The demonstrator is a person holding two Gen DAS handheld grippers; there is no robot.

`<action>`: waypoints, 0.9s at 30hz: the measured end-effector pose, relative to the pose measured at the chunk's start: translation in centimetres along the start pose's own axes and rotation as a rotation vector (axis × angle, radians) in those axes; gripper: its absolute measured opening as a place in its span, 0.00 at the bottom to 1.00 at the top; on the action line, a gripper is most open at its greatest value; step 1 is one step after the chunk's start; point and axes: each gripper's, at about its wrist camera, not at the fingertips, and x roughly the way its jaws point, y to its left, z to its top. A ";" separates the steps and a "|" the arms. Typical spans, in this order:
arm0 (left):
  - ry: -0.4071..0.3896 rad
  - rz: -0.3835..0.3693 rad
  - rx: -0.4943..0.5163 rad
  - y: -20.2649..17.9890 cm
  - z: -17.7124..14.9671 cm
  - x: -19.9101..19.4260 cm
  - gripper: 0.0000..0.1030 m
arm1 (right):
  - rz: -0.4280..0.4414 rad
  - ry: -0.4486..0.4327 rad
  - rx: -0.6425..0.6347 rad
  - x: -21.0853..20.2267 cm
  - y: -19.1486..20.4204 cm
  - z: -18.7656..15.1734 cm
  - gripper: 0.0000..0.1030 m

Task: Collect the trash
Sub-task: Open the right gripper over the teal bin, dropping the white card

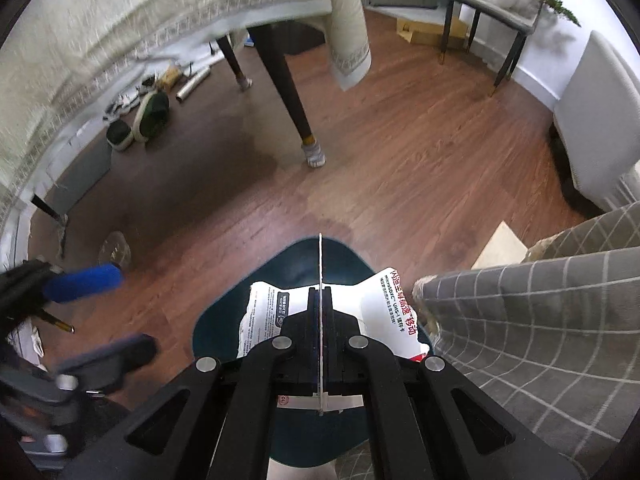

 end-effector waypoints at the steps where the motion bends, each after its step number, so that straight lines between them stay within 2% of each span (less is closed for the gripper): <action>1: -0.005 -0.002 0.001 0.0 0.1 -0.2 0.57 | 0.000 0.011 -0.003 0.5 0.1 -0.1 0.01; 5: -0.026 -0.018 -0.002 -0.2 0.3 -1.0 0.53 | -0.005 0.080 -0.024 3.2 0.4 -1.4 0.01; 10: -0.050 -0.042 0.004 -0.6 0.7 -2.0 0.52 | -0.007 0.169 -0.059 5.8 0.9 -2.8 0.01; 24: -0.131 -0.072 0.005 -2.1 2.8 -4.7 0.51 | -0.009 0.285 -0.130 9.0 2.1 -5.5 0.01; 25: -0.135 -0.074 0.005 -2.3 2.9 -4.9 0.51 | -0.015 0.299 -0.138 9.2 2.1 -5.8 0.02; 27: -0.146 -0.077 0.011 -2.7 3.1 -5.3 0.51 | -0.020 0.313 -0.139 9.6 2.0 -6.2 0.09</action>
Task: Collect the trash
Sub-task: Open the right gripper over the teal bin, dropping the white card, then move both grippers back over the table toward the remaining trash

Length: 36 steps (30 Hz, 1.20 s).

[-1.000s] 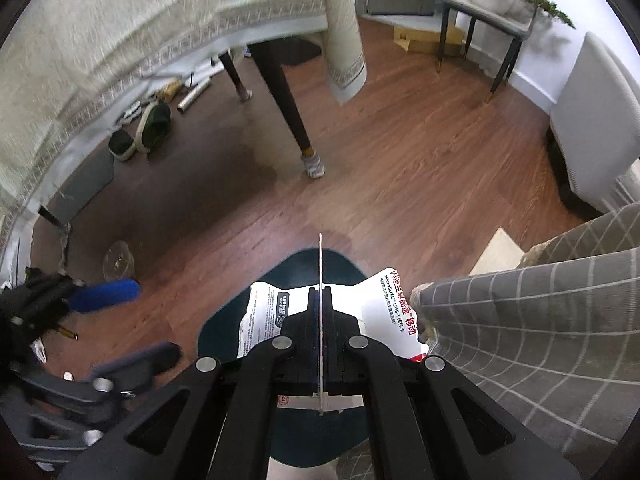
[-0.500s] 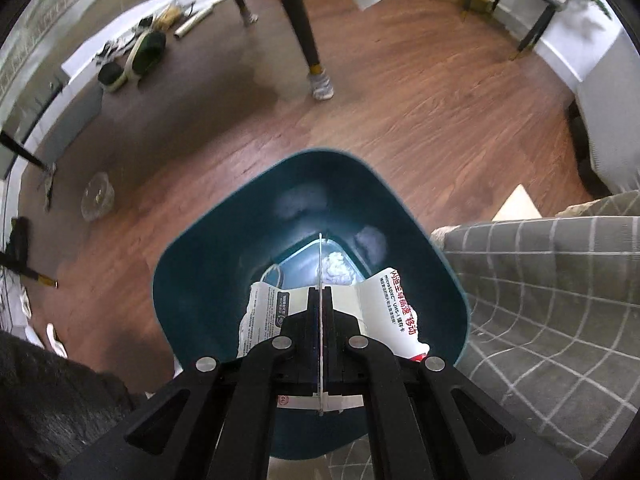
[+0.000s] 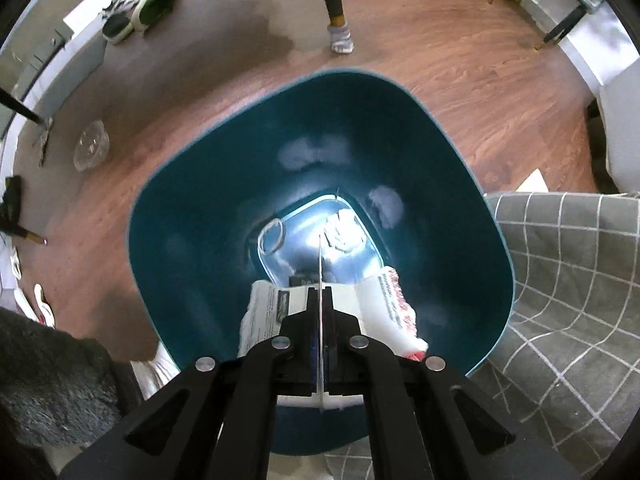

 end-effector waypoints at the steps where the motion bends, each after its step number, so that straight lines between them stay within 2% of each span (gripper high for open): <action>1: -0.005 -0.001 0.006 -0.2 0.1 -0.2 0.51 | 0.003 0.003 -0.002 0.1 0.0 -0.1 0.24; 2: -0.010 -0.001 0.013 -0.4 0.2 -0.3 0.51 | 0.006 0.000 -0.005 0.1 0.0 -0.2 0.42; 3: -0.016 0.001 0.024 -0.7 0.4 -0.5 0.51 | 0.010 -0.005 -0.011 0.0 0.0 -0.3 0.45; 6: -0.035 0.011 0.046 -1.3 0.8 -1.0 0.51 | 0.013 -0.024 -0.029 -0.7 0.0 -0.6 0.45; 15: -0.075 -0.028 0.055 -3.2 1.8 -1.6 0.51 | 0.049 -0.145 -0.017 -5.6 -1.1 -1.4 0.45; 27: -0.096 -0.059 0.066 -6.3 3.0 -0.5 0.51 | 0.073 -0.408 0.004 -16.1 -3.4 -3.8 0.45; 28: -0.101 -0.079 0.060 -6.6 3.1 -0.5 0.57 | 0.065 -0.422 0.010 -16.9 -3.8 -4.1 0.45; 30: -0.117 -0.135 0.051 -7.2 3.3 -0.9 0.60 | 0.054 -0.444 0.017 -17.9 -4.6 -4.7 0.45; 33: -0.203 -0.119 0.096 -8.7 3.6 -2.3 0.55 | 0.043 -0.471 0.026 -19.0 -5.6 -5.7 0.45; 36: -0.244 -0.176 0.092 -9.4 4.1 -3.5 0.55 | 0.034 -0.493 0.041 -20.1 -6.3 -6.9 0.45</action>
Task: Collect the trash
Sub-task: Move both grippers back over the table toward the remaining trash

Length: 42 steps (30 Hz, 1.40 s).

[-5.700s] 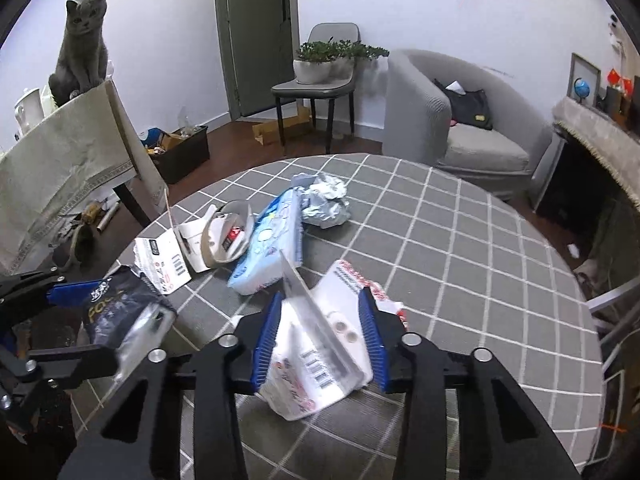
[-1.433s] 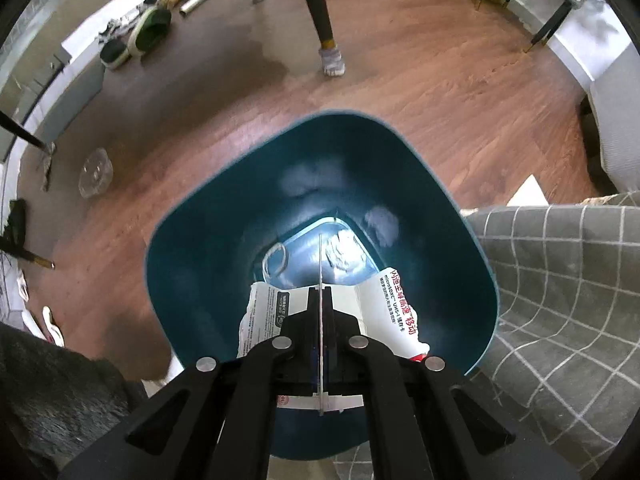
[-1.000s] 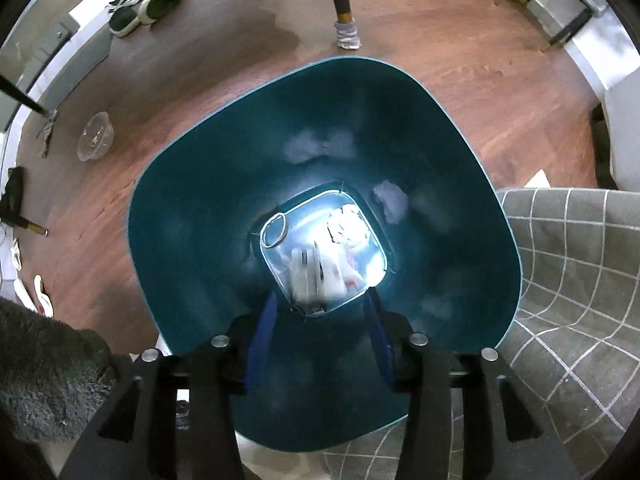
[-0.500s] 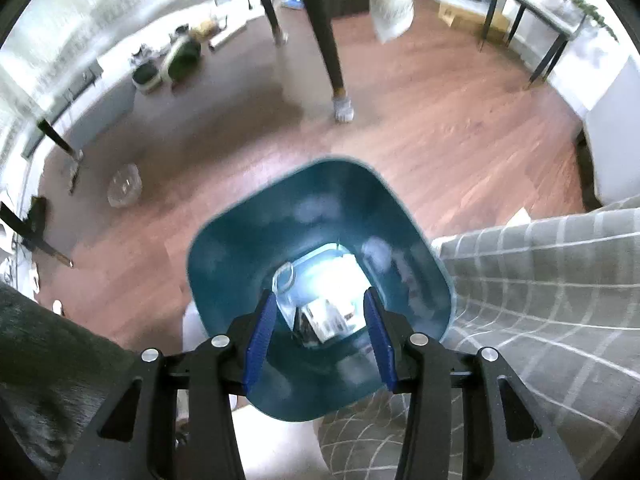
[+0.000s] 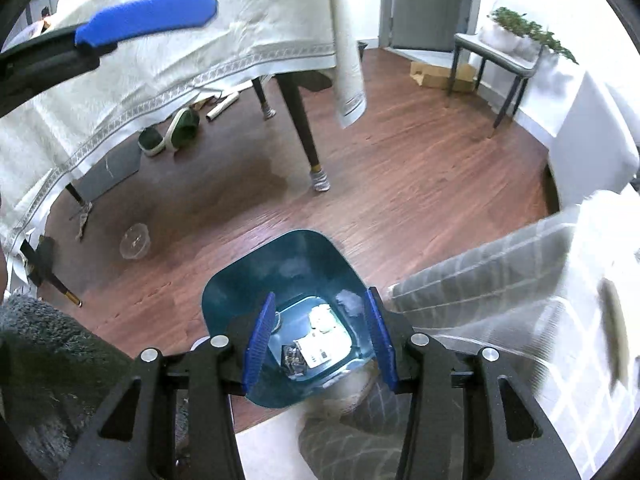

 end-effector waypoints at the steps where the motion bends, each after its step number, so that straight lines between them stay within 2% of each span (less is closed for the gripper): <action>1: -0.001 -0.003 0.000 -0.1 0.1 0.0 0.55 | -0.002 -0.016 0.000 -0.6 -0.3 -0.1 0.45; 11: 0.018 -0.006 0.014 -2.0 0.0 2.5 0.56 | -0.056 -0.160 0.024 -6.6 -3.5 -1.3 0.50; 14: 0.022 -0.015 0.029 -3.0 -0.3 3.3 0.59 | -0.092 -0.201 0.033 -8.2 -4.6 -1.8 0.56; 20: 0.025 -0.022 0.078 -5.0 -0.3 5.3 0.69 | -0.172 -0.246 0.080 -10.7 -7.8 -3.3 0.59; 25: 0.050 -0.035 0.108 -6.2 -0.7 7.3 0.74 | -0.227 -0.287 0.150 -12.7 -11.1 -4.5 0.64; 33: 0.064 -0.098 0.167 -8.6 -0.9 10.0 0.84 | -0.291 -0.341 0.282 -14.8 -15.8 -6.4 0.68; 39: 0.127 -0.146 0.257 -11.2 -1.8 13.1 0.89 | -0.312 -0.376 0.389 -16.0 -19.2 -7.9 0.72; 42: 0.166 -0.143 0.306 -12.4 -2.3 14.9 0.90 | -0.322 -0.376 0.430 -15.9 -20.6 -8.3 0.73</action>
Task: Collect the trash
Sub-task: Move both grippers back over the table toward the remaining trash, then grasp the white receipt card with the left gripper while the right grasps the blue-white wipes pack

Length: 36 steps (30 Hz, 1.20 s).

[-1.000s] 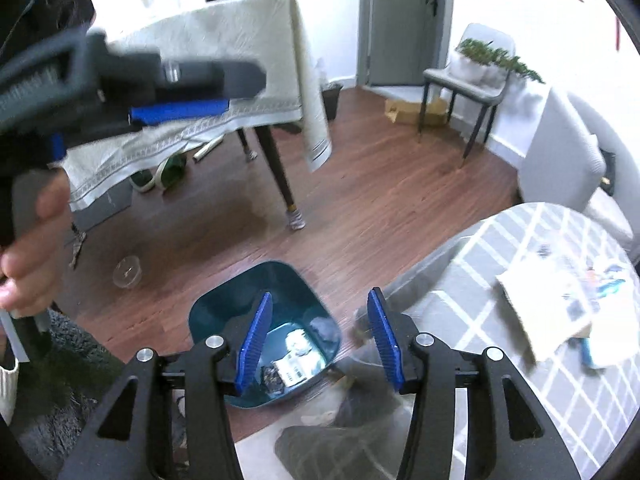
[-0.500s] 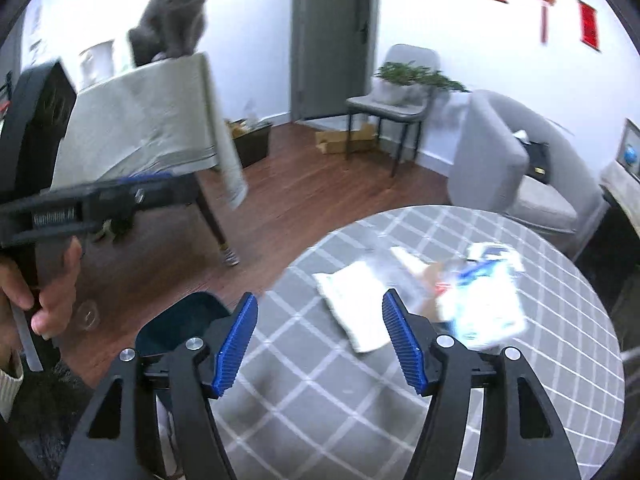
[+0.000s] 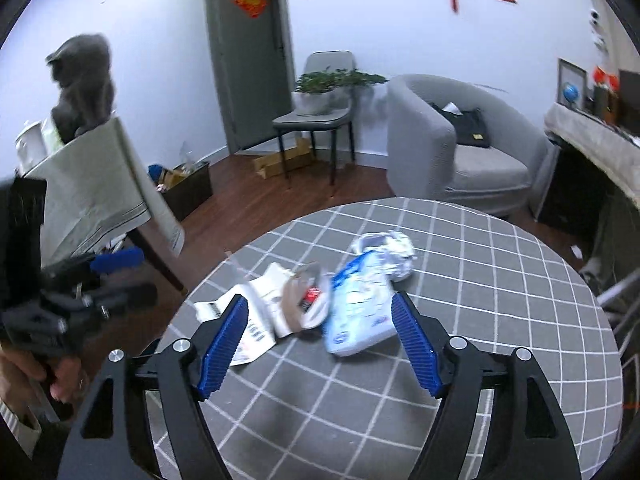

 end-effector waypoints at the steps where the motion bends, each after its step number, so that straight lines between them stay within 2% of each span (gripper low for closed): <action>1: 0.010 0.001 0.008 -0.2 0.0 0.6 0.90 | -0.002 0.002 0.012 0.2 -0.4 0.0 0.73; 7: 0.053 0.007 0.068 -1.1 -0.1 3.7 0.91 | 0.052 0.026 0.138 1.8 -3.1 -0.3 0.73; 11: 0.079 -0.021 0.101 -2.0 -0.5 4.9 0.91 | 0.066 0.039 0.196 2.8 -4.4 -0.7 0.73; 22: 0.144 -0.005 0.185 -3.7 -0.9 7.9 0.90 | 0.131 0.077 0.319 4.8 -5.7 -1.5 0.74; 27: 0.158 0.009 0.162 -3.3 -0.7 8.1 0.82 | 0.180 0.091 0.405 5.6 -6.3 -2.1 0.73; 29: 0.156 0.028 0.189 -3.5 -0.7 8.2 0.74 | 0.188 0.084 0.419 5.7 -6.5 -2.0 0.64; 36: 0.143 0.053 0.236 -4.2 -0.9 7.9 0.74 | 0.188 0.089 0.408 5.6 -5.9 -1.8 0.39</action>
